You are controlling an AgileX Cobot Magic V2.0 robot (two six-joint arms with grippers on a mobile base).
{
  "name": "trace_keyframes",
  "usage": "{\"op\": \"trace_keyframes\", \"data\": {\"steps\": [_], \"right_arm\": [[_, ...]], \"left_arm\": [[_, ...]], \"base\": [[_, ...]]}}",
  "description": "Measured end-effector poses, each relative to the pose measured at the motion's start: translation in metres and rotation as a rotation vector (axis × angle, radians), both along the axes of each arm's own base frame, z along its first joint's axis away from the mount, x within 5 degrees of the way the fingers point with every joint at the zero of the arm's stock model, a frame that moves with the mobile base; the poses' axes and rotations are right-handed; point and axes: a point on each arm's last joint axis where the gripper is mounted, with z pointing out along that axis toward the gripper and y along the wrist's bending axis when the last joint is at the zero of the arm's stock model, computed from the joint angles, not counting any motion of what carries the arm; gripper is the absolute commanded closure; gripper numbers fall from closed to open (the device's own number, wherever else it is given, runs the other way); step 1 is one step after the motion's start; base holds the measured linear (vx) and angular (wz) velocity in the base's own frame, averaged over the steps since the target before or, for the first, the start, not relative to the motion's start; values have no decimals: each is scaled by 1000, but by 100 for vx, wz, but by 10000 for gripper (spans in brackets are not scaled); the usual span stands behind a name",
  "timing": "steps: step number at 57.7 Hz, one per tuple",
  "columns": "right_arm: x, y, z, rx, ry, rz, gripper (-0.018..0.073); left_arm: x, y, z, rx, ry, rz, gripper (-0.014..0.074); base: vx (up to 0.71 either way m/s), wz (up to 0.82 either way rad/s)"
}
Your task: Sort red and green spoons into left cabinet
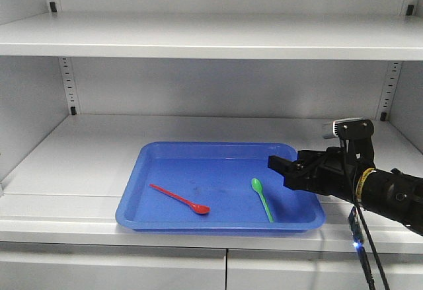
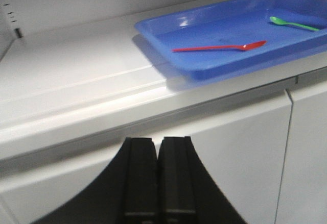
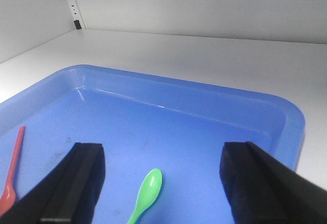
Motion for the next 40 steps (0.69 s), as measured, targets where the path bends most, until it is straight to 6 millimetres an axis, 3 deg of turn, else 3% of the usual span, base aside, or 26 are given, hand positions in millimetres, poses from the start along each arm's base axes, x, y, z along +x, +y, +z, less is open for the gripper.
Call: {"op": "trace_keyframes", "data": {"steps": [8,20,40], "right_arm": [[0,0,0,0,0,0,41],[0,0,0,0,0,0,41],[0,-1,-1,-8,5,-9,41]], "left_arm": [[-24,16,-20,-48,-60,82,604],[-45,29,-34,-76,-170,200,604],[-55,37,-41,-114,-162,311,604]], "base": [[0,0],[0,0],[0,0]]}}
